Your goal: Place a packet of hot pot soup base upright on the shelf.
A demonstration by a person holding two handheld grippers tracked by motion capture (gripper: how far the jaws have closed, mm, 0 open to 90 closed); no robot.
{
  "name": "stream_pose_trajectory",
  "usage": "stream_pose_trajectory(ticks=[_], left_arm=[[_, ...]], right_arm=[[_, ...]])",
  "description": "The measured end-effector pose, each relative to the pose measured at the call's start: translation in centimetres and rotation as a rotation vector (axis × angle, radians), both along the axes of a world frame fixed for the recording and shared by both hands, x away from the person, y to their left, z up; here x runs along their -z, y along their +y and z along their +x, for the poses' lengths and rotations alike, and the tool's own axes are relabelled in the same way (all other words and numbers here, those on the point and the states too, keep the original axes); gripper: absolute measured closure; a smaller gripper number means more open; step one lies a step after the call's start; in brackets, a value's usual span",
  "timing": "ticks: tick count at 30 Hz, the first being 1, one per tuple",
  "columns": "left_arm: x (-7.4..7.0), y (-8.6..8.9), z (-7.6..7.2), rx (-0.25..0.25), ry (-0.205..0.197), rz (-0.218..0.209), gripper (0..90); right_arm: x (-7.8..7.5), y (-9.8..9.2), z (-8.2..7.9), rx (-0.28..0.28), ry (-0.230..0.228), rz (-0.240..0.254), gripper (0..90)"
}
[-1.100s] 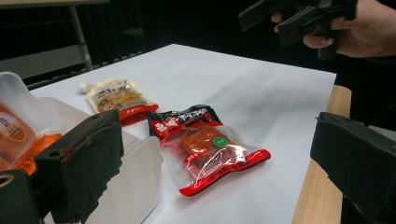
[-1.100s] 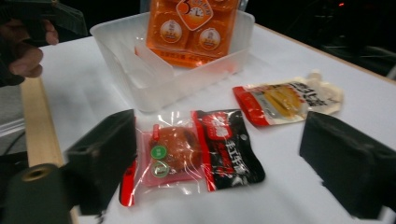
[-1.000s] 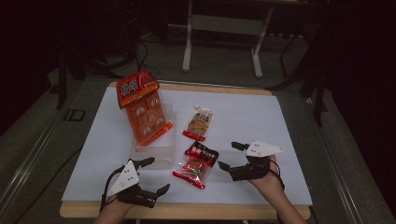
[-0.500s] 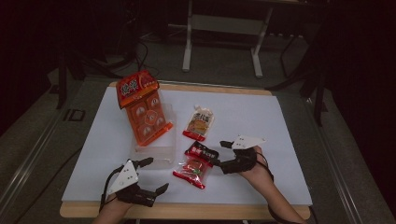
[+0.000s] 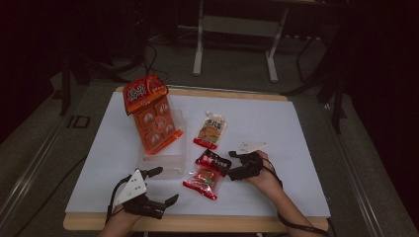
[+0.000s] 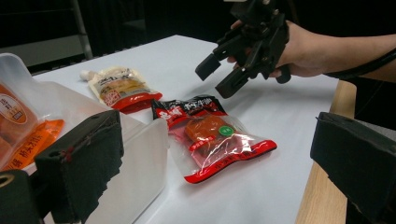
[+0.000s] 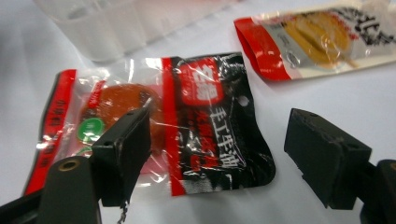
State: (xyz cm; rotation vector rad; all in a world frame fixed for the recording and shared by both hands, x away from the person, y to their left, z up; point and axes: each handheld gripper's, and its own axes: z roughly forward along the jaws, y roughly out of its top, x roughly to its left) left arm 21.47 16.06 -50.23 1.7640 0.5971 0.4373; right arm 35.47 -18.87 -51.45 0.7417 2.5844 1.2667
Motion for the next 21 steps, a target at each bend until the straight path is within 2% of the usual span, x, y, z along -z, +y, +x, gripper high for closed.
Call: stream_pose_trajectory(ticks=[11, 13, 18, 21], left_arm=[[0.0, 0.1, -0.1, 0.0, 0.002, 0.001, 3.1], [0.1, 0.1, 0.0, 0.002, 0.002, 0.004, 3.1], [0.2, 0.0, 0.1, 0.005, 0.011, 0.009, 3.1], [0.3, -0.1, 0.1, 0.009, 0.01, 0.013, 3.1]], right_arm=[[2.2, 0.6, 1.1, -0.008, 0.055, -0.08, 21.1], [2.4, 0.7, 1.2, -0.007, 0.07, -0.072, 20.1], [2.4, 0.7, 1.2, -0.02, 0.06, -0.083, 22.0], [2.3, 0.9, 1.0, -0.029, 0.052, -0.094, 29.3]])
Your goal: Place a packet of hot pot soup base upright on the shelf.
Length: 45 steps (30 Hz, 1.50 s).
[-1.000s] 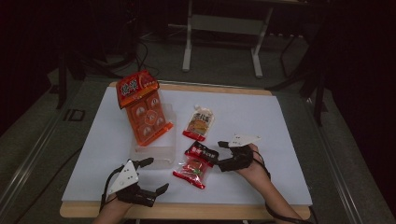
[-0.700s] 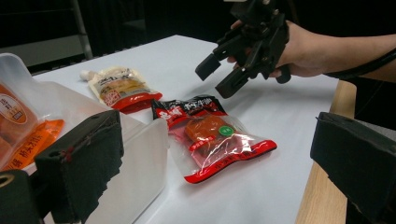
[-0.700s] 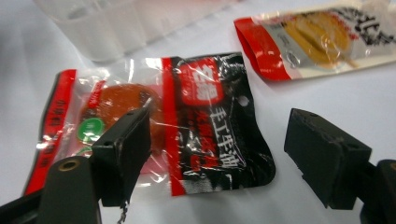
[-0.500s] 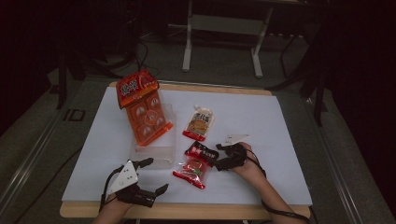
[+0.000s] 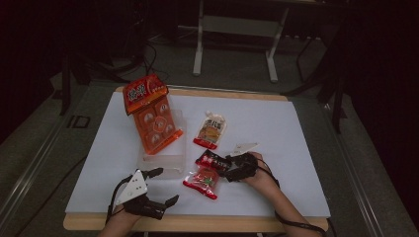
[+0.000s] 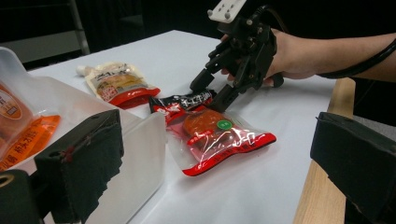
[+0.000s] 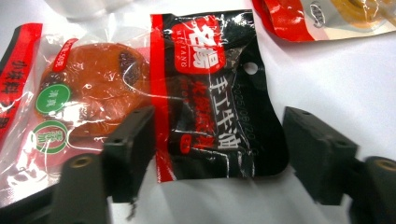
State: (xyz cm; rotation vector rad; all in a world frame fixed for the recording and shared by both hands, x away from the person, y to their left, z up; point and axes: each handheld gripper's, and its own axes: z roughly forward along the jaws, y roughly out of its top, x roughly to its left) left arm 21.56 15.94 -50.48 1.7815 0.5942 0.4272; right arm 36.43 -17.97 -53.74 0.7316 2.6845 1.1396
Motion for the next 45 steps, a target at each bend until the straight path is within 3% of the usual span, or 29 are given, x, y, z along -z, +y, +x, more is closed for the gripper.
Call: stream_pose_trajectory(ticks=[4, 7, 8, 9, 10, 13, 23, 27, 33, 40, 45], left_arm=[[0.0, -0.1, -0.1, 0.005, 0.0, 0.006, 3.1], [0.0, -0.1, -0.1, 0.006, -0.001, 0.004, 3.1], [0.0, -0.1, -0.1, 0.006, -0.001, 0.004, 3.1], [0.0, 0.0, 0.0, 0.006, 0.001, 0.0, 3.1], [0.0, 0.0, 0.0, 0.006, 0.001, 0.001, 3.1], [0.0, 0.1, -0.1, 0.004, 0.0, -0.004, 3.1], [-0.1, 0.3, 0.1, -0.018, -0.015, -0.014, 4.0], [-0.2, 0.4, 0.1, -0.015, -0.007, -0.035, 4.0], [-0.4, 0.0, 0.1, 0.008, 0.042, -0.013, 4.3], [-0.8, -0.6, 0.0, 0.021, 0.038, 0.003, 4.2], [-1.3, -0.7, 0.3, 0.029, 0.058, -0.02, 4.3]], right_arm=[[-0.3, 0.3, -0.2, 0.0, 0.005, -0.03, 40.2], [-0.5, 0.4, -0.3, -0.008, 0.007, -0.036, 53.9], [-0.5, 0.4, -0.3, -0.008, 0.007, -0.036, 53.9], [-0.5, 0.5, -0.4, -0.009, 0.009, -0.038, 58.2], [-0.7, 0.7, -0.5, -0.006, 0.032, -0.04, 73.5], [-0.8, 1.0, -0.5, -0.006, 0.063, -0.038, 84.9], [-2.0, 1.3, -1.2, 0.014, 0.051, -0.027, 87.5], [-3.1, 0.9, -1.7, 0.008, 0.033, -0.005, 87.6], [-4.8, 0.0, -2.5, 0.001, 0.005, 0.044, 87.8], [-6.3, -0.8, -3.4, -0.004, -0.02, 0.089, 88.1], [-7.4, -1.3, -4.2, -0.009, -0.043, 0.109, 88.2]])
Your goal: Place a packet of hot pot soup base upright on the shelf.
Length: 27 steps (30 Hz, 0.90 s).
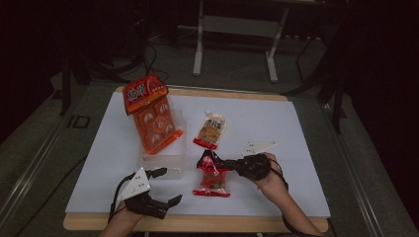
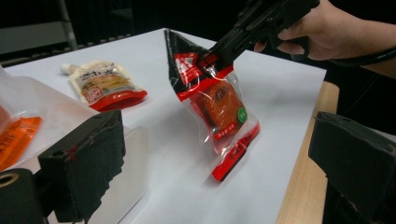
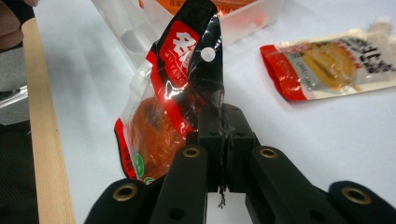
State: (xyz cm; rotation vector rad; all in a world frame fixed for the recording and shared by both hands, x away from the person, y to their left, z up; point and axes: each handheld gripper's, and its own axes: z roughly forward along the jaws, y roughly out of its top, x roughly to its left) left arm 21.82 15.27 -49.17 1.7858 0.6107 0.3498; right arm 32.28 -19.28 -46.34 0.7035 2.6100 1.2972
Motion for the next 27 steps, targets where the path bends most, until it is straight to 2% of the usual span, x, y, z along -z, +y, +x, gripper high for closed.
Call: stream_pose_trajectory(ticks=[5, 8, 11, 15, 17, 22, 27], left_arm=[[-0.8, -0.3, 0.3, -0.003, 0.012, -0.004, 4.5], [-1.4, -0.8, 0.4, -0.004, -0.001, 0.006, 4.7], [-2.0, -1.4, 0.7, 0.006, -0.012, -0.002, 4.7], [-2.5, -2.2, 1.3, 0.018, -0.006, -0.002, 5.1], [-2.6, -2.7, 1.6, 0.013, -0.013, 0.002, 5.1], [-3.2, -3.3, 2.7, 0.026, 0.013, -0.009, 5.1], [-4.0, -3.6, 3.5, 0.022, 0.021, -0.018, 5.3]], right_arm=[[-1.1, -0.3, -0.8, 0.0, -0.019, 0.019, 88.2], [-1.7, -0.5, -1.2, -0.003, -0.031, 0.035, 88.2], [-2.4, -0.5, -1.7, -0.009, -0.051, 0.034, 88.2], [-3.0, -0.7, -2.2, -0.016, -0.067, 0.041, 88.2], [-3.2, -0.8, -2.5, -0.016, -0.075, 0.045, 88.2], [-3.5, -1.2, -2.9, -0.018, -0.081, 0.054, 88.2], [-3.6, -1.2, -3.3, -0.024, -0.084, 0.053, 88.1]])
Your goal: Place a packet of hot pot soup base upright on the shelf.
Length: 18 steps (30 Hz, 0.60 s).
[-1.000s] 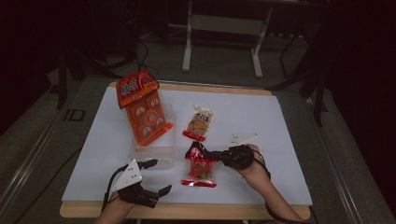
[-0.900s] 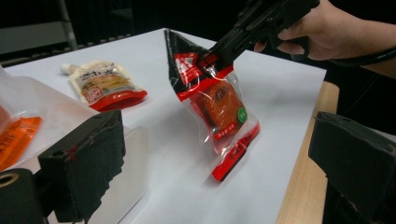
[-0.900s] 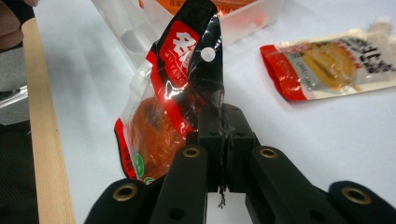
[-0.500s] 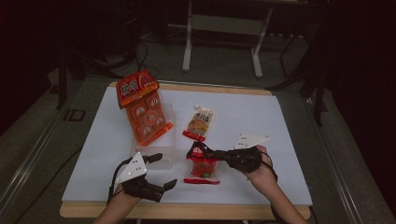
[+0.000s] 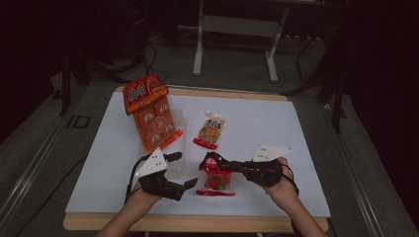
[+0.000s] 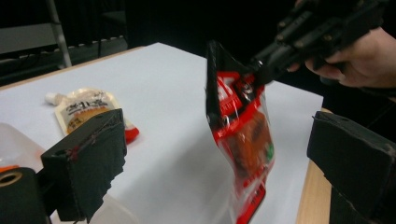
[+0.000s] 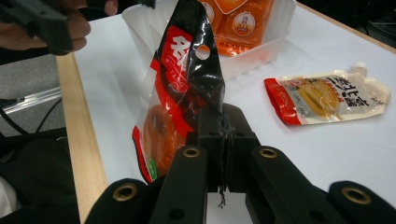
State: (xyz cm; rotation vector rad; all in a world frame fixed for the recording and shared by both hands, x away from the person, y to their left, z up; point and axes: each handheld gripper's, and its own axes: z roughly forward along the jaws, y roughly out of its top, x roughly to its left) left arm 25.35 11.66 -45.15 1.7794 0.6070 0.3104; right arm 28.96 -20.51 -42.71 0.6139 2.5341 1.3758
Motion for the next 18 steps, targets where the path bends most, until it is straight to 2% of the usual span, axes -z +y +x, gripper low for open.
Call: stream_pose_trajectory(ticks=[4, 10, 16, 18], left_arm=[[-0.5, -0.5, 0.5, 0.001, -0.002, 0.02, 6.5], [-0.9, -1.4, 1.0, 0.027, -0.009, 0.026, 7.1], [-0.9, -2.2, 1.9, 0.036, 0.02, 0.051, 15.5], [-0.8, -2.5, 2.2, 0.049, 0.025, 0.051, 23.7]], right_arm=[[-0.2, 0.2, -0.1, -0.006, -0.003, 0.003, 88.2], [-0.3, 0.5, -0.2, -0.014, -0.005, 0.005, 88.1], [-0.3, 0.7, -0.3, -0.019, -0.008, 0.003, 88.1], [-0.3, 0.8, -0.3, -0.022, -0.007, 0.004, 88.1]])
